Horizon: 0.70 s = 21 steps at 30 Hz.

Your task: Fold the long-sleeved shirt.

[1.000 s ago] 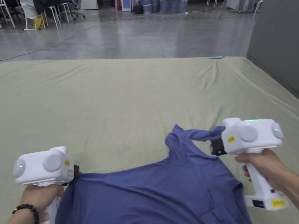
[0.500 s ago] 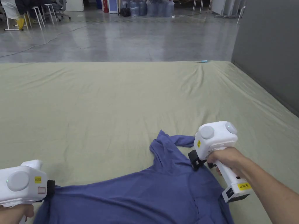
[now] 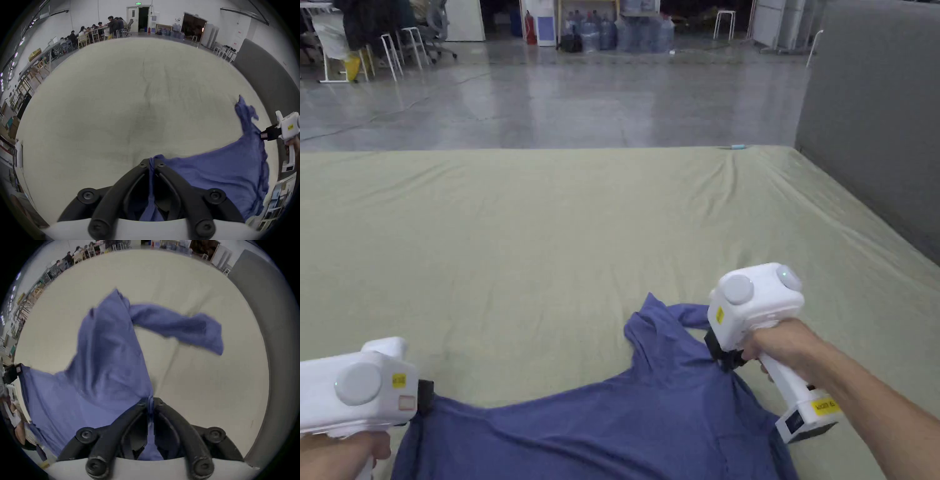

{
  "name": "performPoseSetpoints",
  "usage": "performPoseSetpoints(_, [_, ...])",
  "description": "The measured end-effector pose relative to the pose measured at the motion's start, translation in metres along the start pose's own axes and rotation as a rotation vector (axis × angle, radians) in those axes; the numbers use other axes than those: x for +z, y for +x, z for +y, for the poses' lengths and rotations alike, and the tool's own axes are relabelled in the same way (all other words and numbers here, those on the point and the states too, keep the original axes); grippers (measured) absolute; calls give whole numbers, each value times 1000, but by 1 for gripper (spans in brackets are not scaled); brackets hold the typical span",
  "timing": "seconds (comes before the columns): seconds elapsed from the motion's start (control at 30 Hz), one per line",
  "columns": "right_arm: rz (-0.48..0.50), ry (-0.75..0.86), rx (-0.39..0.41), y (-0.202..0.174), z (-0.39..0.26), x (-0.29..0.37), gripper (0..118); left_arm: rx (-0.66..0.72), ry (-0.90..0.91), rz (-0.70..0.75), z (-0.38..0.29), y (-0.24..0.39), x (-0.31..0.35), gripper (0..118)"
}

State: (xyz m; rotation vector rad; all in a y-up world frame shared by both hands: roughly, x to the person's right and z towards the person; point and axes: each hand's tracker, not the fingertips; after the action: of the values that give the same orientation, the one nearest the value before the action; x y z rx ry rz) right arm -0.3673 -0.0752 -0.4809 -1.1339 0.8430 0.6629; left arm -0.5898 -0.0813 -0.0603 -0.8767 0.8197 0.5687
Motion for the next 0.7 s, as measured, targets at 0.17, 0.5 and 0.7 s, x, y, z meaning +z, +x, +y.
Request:
performPoseSetpoints(0.17, [52, 131, 34, 12, 26, 117, 2, -24, 149, -75, 56, 5, 77, 0])
performPoseSetpoints(0.5, [-52, 495, -8, 39, 102, 334, 2, -98, 489, -41, 208, 38, 245, 0])
performPoseSetpoints(0.7, [-133, 746, -80, 49, 176, 461, 2, -52, 668, -9, 306, 61, 323, 0])
